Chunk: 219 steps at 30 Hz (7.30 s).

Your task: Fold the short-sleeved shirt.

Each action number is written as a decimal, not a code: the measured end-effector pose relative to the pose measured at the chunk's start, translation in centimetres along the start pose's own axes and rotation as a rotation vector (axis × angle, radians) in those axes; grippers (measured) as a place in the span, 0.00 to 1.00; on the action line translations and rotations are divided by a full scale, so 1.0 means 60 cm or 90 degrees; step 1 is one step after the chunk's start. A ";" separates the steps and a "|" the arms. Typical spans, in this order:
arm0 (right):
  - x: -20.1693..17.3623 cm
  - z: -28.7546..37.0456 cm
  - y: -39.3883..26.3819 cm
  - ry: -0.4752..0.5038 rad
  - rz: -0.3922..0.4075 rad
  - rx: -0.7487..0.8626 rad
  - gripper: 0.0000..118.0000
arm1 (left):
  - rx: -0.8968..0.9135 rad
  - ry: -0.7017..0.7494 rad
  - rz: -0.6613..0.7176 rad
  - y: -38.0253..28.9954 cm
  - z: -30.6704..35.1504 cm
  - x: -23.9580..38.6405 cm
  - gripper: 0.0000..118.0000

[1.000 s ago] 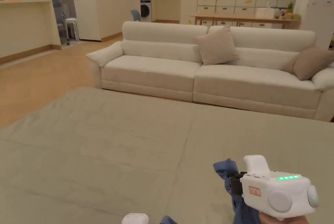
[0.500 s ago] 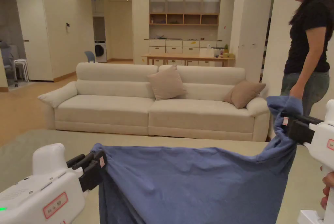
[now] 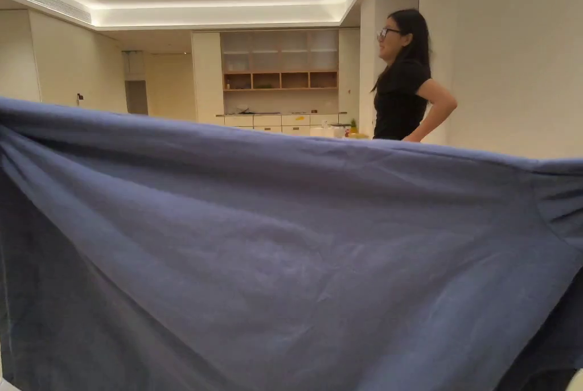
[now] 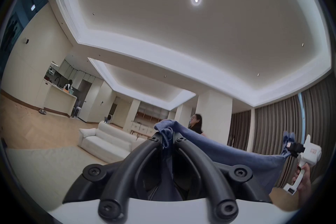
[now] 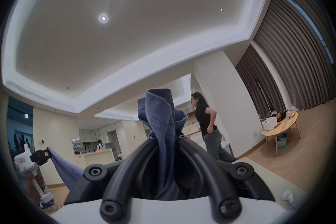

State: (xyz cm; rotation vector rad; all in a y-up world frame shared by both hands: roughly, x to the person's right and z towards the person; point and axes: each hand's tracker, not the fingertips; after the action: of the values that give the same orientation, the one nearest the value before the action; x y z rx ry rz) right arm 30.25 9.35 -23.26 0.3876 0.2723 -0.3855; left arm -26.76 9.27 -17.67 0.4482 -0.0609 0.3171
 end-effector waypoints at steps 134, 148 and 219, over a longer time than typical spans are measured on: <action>0.102 0.228 -0.534 -0.162 0.217 -0.469 0.00 | -0.559 0.135 -0.156 -0.540 0.187 -0.176 0.01; 0.110 0.228 -0.535 -0.157 0.199 -0.492 0.00 | -0.807 0.190 -0.103 -0.798 0.129 -0.304 0.97; 0.242 0.211 -0.572 -0.236 -0.165 -0.616 0.06 | -0.628 0.122 -0.038 -0.559 0.200 -0.223 0.02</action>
State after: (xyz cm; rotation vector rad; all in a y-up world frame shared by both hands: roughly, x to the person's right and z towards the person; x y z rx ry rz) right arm 31.37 -29.79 -27.47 -0.6714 0.1190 -0.5216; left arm -28.76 -28.44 -22.56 -0.5575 -0.0122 0.2352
